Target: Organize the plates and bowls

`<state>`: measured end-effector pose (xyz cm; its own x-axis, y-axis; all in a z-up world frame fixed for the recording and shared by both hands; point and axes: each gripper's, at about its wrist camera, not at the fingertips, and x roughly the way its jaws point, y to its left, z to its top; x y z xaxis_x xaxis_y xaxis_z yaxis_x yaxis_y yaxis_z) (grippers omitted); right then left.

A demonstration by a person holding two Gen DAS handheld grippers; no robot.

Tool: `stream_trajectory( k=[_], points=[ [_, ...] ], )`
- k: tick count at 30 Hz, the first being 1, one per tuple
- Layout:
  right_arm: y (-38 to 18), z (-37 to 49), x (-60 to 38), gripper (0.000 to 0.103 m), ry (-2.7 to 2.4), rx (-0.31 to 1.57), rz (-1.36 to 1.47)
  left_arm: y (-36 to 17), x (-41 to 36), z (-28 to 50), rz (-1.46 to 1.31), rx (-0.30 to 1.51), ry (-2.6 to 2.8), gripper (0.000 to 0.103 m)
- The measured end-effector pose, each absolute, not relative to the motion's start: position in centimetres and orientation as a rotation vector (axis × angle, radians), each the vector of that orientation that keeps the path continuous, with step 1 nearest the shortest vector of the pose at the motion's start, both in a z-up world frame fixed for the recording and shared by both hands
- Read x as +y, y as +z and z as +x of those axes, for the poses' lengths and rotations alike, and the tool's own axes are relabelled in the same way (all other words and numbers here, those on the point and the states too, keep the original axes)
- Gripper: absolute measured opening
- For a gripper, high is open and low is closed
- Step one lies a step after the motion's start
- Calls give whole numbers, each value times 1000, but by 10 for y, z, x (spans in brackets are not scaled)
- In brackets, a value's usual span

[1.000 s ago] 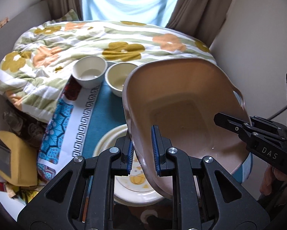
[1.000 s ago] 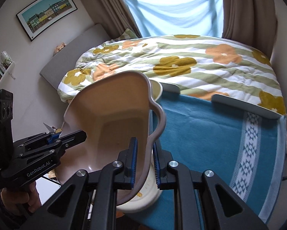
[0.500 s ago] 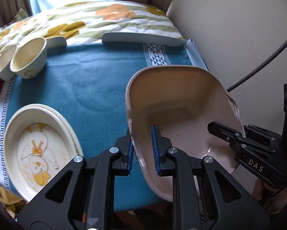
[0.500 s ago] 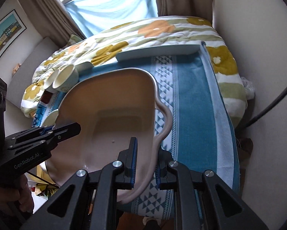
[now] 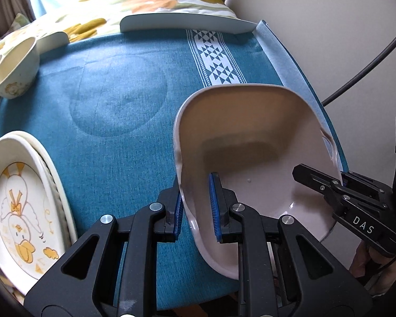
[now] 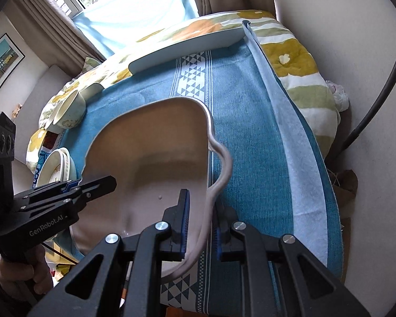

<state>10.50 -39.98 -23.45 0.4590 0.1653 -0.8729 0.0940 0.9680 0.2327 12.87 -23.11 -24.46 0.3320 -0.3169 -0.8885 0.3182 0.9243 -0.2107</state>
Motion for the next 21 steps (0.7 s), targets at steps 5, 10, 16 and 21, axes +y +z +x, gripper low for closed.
stream_trajectory(
  k=[5,10,16,21],
  points=[
    [-240,104,-406,15,36,1102,319,-249,-240,131,52,1171,-392,17],
    [-242,104,-413,30,37,1106,379,-249,-246,131,75,1167,-388,56],
    [-237,100,-418,48,15,1082,416,-237,-241,127,75,1131,-383,80],
    [-209,92,-419,48,6,1064,398,-208,-230,117,65,1112,-377,80]
  ],
)
